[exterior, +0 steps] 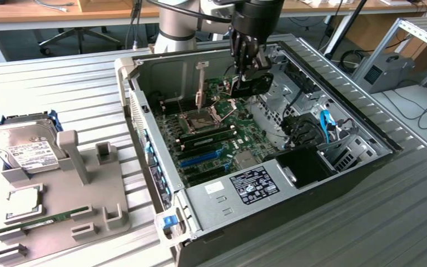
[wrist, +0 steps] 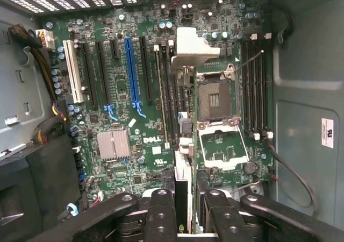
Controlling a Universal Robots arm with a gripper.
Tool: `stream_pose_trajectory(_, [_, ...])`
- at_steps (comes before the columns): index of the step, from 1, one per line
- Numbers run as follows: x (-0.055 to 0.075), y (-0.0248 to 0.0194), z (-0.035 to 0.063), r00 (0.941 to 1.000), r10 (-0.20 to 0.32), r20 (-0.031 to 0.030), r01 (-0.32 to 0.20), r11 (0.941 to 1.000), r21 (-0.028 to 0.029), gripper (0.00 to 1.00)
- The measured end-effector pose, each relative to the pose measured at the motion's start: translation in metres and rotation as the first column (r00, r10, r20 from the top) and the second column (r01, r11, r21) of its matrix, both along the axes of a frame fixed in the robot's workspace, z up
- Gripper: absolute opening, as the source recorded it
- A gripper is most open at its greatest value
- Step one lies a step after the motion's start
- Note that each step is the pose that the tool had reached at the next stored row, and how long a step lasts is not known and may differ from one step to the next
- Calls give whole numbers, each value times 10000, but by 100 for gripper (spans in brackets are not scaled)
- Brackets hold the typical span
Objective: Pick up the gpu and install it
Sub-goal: 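Insert the gpu into the slot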
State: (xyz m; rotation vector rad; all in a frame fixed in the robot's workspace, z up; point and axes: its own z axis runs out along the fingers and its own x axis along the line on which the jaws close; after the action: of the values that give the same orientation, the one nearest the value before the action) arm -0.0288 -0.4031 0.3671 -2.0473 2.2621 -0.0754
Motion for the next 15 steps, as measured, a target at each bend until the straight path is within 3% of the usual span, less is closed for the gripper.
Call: stream_pose_trajectory(15, [0, 0, 0, 9967, 806, 0, -806, 9967, 5, 26])
